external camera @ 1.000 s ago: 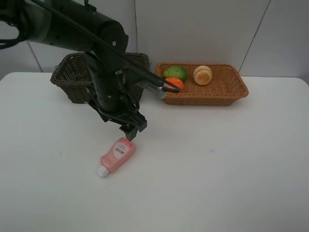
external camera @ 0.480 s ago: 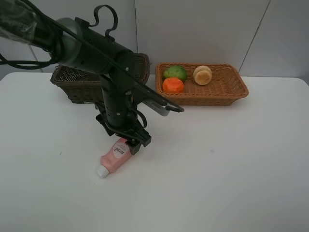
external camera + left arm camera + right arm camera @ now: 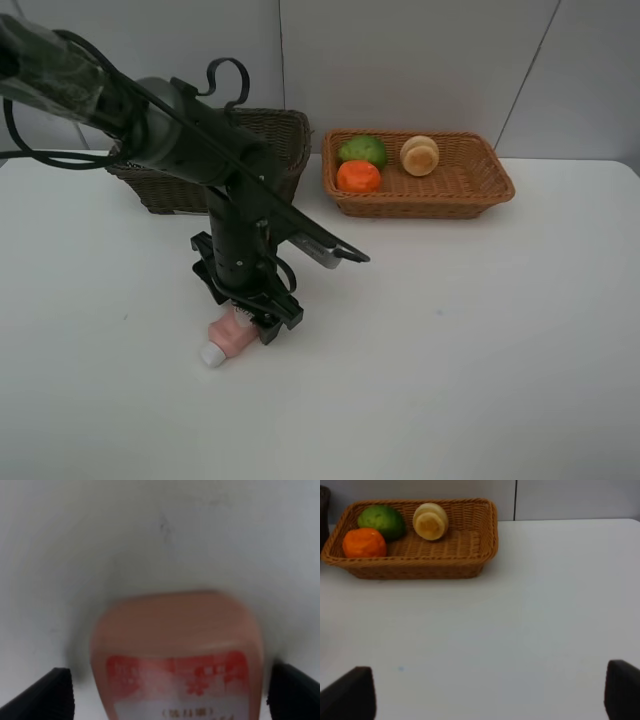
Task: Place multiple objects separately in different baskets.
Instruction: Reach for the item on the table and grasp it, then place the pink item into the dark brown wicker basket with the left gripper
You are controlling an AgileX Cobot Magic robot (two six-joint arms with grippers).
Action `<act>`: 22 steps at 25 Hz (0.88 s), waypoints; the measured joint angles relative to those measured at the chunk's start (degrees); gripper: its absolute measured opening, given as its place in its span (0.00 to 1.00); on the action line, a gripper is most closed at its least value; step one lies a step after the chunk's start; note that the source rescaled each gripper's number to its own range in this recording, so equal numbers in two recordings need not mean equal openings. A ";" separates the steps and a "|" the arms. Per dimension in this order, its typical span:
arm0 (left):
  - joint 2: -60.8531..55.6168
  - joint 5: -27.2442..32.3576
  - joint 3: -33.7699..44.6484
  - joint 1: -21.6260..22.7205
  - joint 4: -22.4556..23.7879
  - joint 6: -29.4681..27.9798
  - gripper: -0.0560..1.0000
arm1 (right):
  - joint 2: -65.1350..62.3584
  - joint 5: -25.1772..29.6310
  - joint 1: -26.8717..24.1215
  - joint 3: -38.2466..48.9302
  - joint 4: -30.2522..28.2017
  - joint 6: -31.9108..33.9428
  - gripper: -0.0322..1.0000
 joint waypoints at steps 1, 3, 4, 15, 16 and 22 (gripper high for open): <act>0.18 0.00 0.04 0.00 0.00 0.00 0.95 | 0.00 0.00 0.00 0.00 0.00 0.00 0.98; 0.24 0.11 0.04 0.00 -0.15 0.05 0.72 | 0.00 0.00 0.00 0.00 0.00 0.00 0.98; 0.25 0.10 0.04 0.00 -0.20 0.05 0.50 | 0.00 0.00 0.00 0.00 0.00 0.00 0.98; 0.30 0.05 0.04 0.00 -0.21 0.16 0.05 | 0.00 0.00 0.00 0.00 0.00 0.00 0.98; 0.30 0.05 0.04 0.00 -0.21 0.16 0.05 | 0.00 0.00 0.00 0.00 0.00 0.00 0.98; 0.30 0.00 0.04 0.00 -0.21 0.16 0.05 | 0.00 0.00 0.00 0.00 0.00 0.00 0.98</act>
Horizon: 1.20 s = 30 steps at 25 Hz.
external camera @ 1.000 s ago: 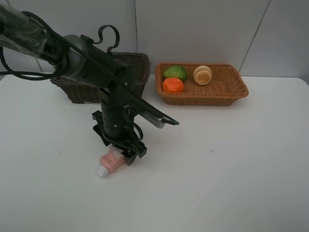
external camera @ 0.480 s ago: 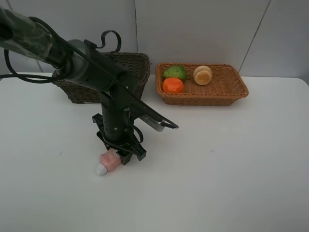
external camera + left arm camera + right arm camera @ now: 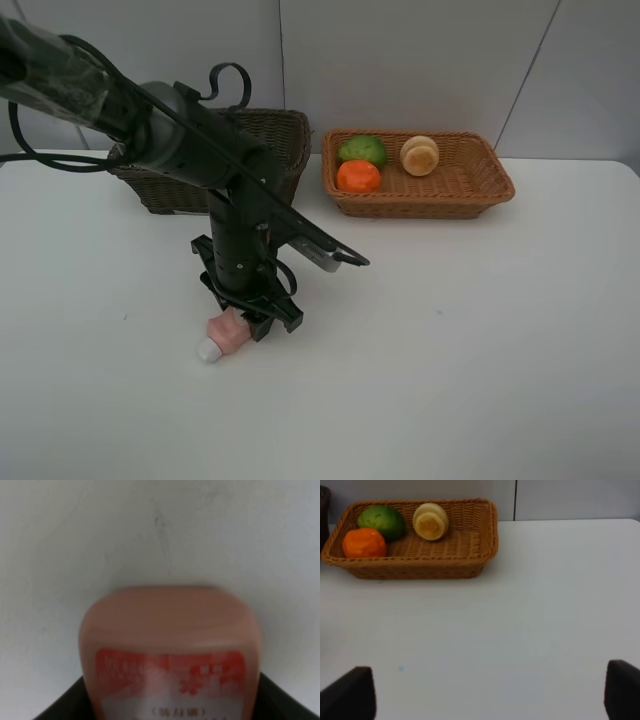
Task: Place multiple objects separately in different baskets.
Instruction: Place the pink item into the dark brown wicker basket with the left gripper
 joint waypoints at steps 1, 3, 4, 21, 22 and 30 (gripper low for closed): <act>0.00 0.00 0.00 0.00 0.00 0.00 0.05 | 0.00 0.00 0.00 0.00 0.00 0.00 0.98; -0.22 0.00 0.02 0.00 0.00 0.00 0.05 | 0.00 0.00 0.00 0.00 0.00 0.00 0.98; -0.53 0.00 0.07 0.00 0.00 0.00 0.05 | 0.00 0.00 0.00 0.00 0.00 0.00 0.98; -20.49 -9.80 -0.97 20.27 1.64 -8.65 0.05 | 0.00 0.00 0.00 0.00 0.00 0.00 0.98; -20.49 -11.51 -1.13 21.52 2.20 -8.65 0.05 | 0.00 0.00 0.00 0.00 0.00 0.00 0.98; -19.27 -30.90 -1.32 29.51 6.99 -8.71 0.05 | 0.00 0.00 0.00 0.00 0.00 0.00 0.98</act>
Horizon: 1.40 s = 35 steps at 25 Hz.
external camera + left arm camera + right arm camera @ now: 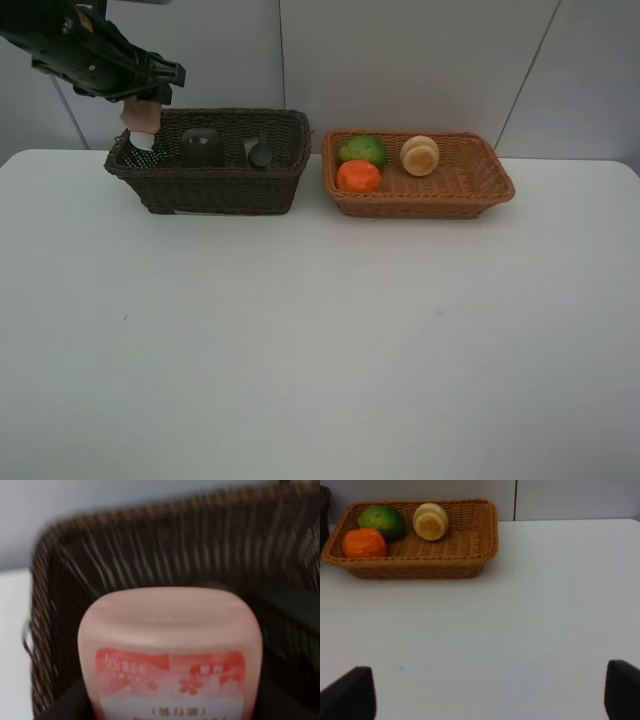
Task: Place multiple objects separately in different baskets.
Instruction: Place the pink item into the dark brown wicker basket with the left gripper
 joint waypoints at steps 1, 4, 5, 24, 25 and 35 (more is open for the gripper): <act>0.89 -2.83 0.00 0.52 0.15 0.00 0.05 | 0.00 0.00 0.00 0.00 0.00 0.00 0.98; 3.94 -9.66 0.00 0.98 0.37 0.00 0.05 | 0.00 0.00 0.00 0.00 0.00 0.00 0.98; 5.02 -11.83 0.00 0.98 0.50 0.20 0.05 | 0.00 0.00 0.00 0.00 0.00 0.00 0.98; 13.17 -19.11 -0.04 3.92 0.58 5.35 0.05 | 0.00 0.00 0.00 0.00 0.00 0.00 0.98; 13.36 -19.25 -0.04 3.92 0.58 5.40 0.05 | 0.00 0.00 0.00 0.00 0.00 0.00 0.98; 13.55 -20.09 -0.04 3.92 0.55 5.52 0.65 | 0.00 0.00 0.00 0.00 0.00 0.00 0.98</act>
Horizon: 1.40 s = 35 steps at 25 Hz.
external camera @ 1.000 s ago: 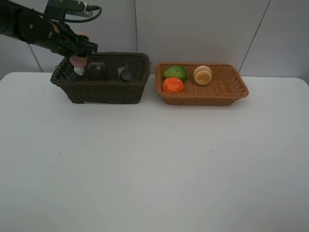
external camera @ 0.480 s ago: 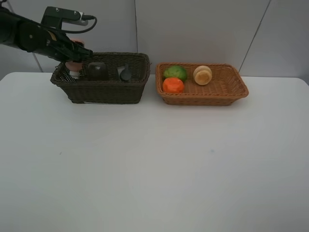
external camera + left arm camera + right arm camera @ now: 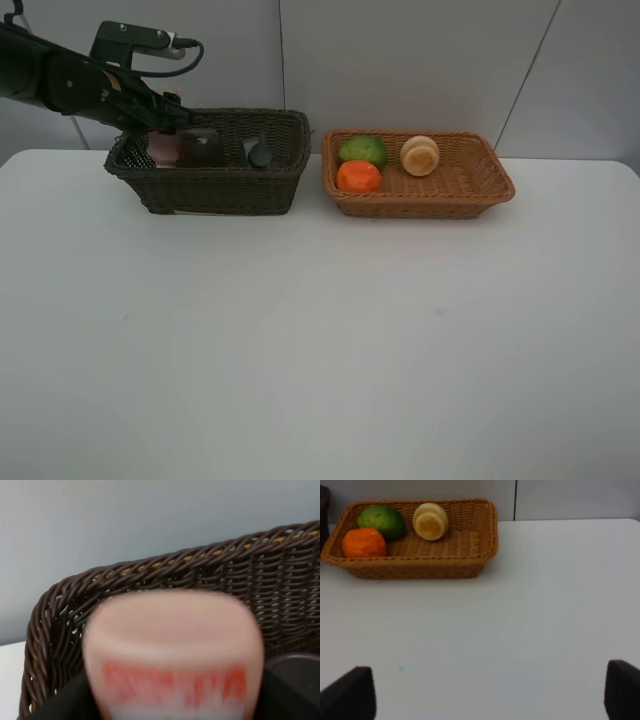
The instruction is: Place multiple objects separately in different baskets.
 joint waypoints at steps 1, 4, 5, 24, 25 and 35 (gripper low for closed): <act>0.00 -0.07 0.00 0.00 0.00 0.00 0.80 | 0.00 0.00 0.00 0.00 0.00 0.00 0.98; -0.50 0.29 0.00 0.00 0.00 0.00 0.98 | 0.00 0.00 0.00 0.00 0.00 0.00 0.98; -0.99 0.58 0.00 0.00 0.00 0.00 1.00 | 0.00 0.00 0.00 0.00 0.00 0.00 0.98; -39.15 42.41 12.71 2.96 -14.44 9.95 1.00 | 0.00 0.00 0.00 0.00 0.00 0.00 0.98; -42.90 42.85 15.03 3.14 -14.44 10.07 1.00 | 0.00 0.00 0.00 0.00 0.00 0.00 0.98; -78.24 59.53 28.51 3.21 -14.44 10.03 1.00 | 0.00 0.00 0.00 0.00 0.00 0.00 0.98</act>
